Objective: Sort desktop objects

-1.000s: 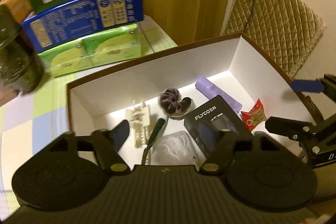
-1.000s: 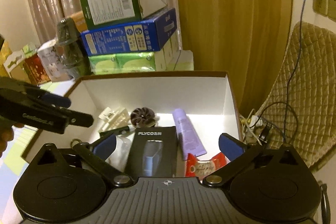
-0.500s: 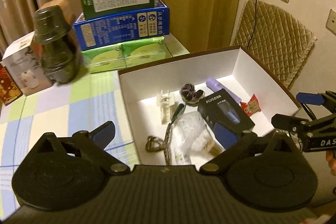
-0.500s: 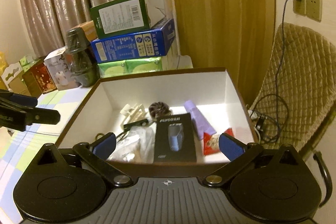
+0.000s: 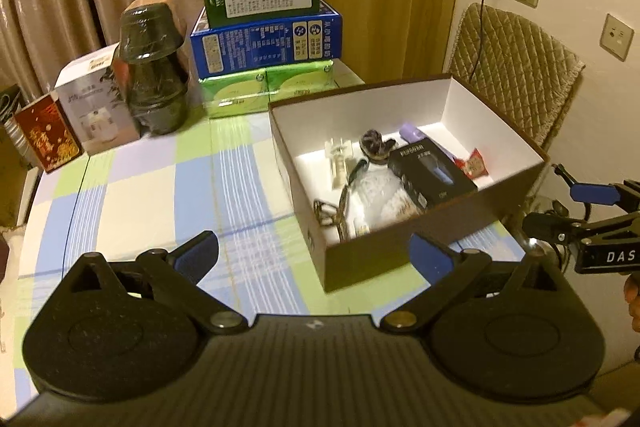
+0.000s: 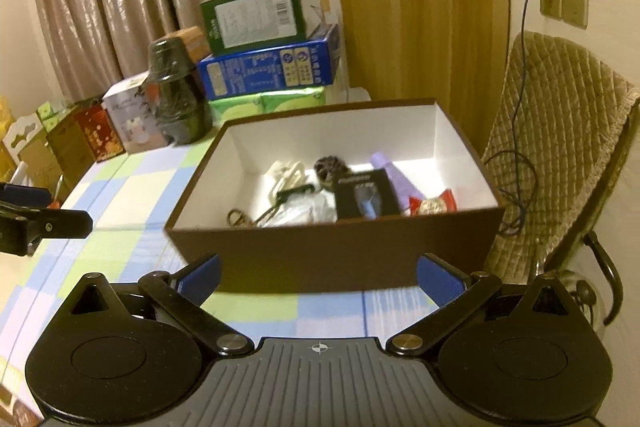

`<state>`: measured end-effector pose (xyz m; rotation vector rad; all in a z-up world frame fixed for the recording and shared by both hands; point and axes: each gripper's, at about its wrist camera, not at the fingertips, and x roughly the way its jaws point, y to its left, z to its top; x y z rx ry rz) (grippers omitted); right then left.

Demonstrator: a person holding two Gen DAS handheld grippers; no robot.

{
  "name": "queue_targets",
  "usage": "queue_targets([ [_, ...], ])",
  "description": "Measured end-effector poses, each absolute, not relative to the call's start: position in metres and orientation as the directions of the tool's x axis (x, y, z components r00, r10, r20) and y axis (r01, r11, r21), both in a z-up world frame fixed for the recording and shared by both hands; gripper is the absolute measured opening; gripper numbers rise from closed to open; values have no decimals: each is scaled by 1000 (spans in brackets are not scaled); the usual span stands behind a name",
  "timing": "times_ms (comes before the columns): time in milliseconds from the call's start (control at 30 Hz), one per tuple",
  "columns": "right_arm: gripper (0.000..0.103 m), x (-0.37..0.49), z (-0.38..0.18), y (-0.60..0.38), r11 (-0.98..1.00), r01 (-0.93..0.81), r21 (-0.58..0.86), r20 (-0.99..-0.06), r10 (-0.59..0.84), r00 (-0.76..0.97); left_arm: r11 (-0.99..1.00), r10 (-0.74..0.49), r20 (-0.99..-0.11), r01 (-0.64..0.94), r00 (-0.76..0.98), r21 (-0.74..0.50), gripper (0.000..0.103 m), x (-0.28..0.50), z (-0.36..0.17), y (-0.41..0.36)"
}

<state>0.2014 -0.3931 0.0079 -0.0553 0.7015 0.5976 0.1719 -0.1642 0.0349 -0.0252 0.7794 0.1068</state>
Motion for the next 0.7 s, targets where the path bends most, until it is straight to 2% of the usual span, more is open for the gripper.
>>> queue_targets([
  [700, 101, 77, -2, -359, 788, -607, 104, -665, 509, 546, 980, 148, -739, -197, 658, 21, 100, 39, 31, -146],
])
